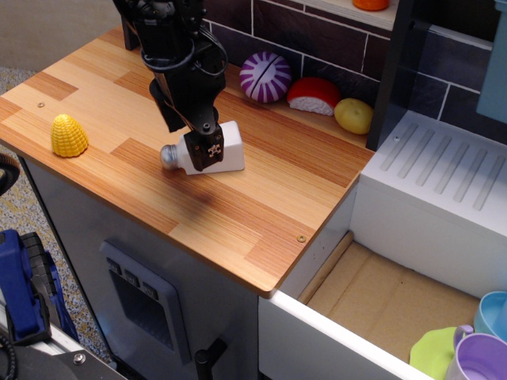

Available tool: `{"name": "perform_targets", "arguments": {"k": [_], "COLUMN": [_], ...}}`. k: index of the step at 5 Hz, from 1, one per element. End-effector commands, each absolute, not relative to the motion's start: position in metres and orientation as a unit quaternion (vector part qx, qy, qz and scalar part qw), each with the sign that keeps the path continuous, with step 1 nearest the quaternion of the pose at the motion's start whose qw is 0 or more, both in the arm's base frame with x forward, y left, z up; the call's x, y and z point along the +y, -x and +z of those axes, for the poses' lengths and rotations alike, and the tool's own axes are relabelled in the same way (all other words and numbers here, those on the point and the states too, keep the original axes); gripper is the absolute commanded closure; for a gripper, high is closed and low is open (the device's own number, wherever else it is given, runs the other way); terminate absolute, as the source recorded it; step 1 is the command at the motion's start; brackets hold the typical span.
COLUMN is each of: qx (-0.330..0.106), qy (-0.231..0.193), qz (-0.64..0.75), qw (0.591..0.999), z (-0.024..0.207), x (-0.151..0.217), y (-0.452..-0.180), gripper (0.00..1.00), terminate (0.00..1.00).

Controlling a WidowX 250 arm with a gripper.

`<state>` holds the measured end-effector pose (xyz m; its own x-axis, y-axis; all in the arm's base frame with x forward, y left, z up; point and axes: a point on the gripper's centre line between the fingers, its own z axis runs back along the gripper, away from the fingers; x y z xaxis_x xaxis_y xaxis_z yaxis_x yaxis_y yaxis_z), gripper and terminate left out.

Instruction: Flip salt upright

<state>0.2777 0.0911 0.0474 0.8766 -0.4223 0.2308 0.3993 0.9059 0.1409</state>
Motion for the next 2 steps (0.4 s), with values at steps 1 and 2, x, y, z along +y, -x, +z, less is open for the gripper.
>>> {"name": "perform_targets", "arguments": {"k": [1, 2], "qx": [-0.155, -0.170], "qy": [-0.052, -0.051], "qz": [-0.233, -0.243], "qw": [0.959, 0.954], "z": [0.0493, 0.0396], "x": [0.1055, 0.1094], "y": [-0.2813, -0.2846], "gripper": [0.00, 0.00], "terminate": [0.00, 0.00]}}
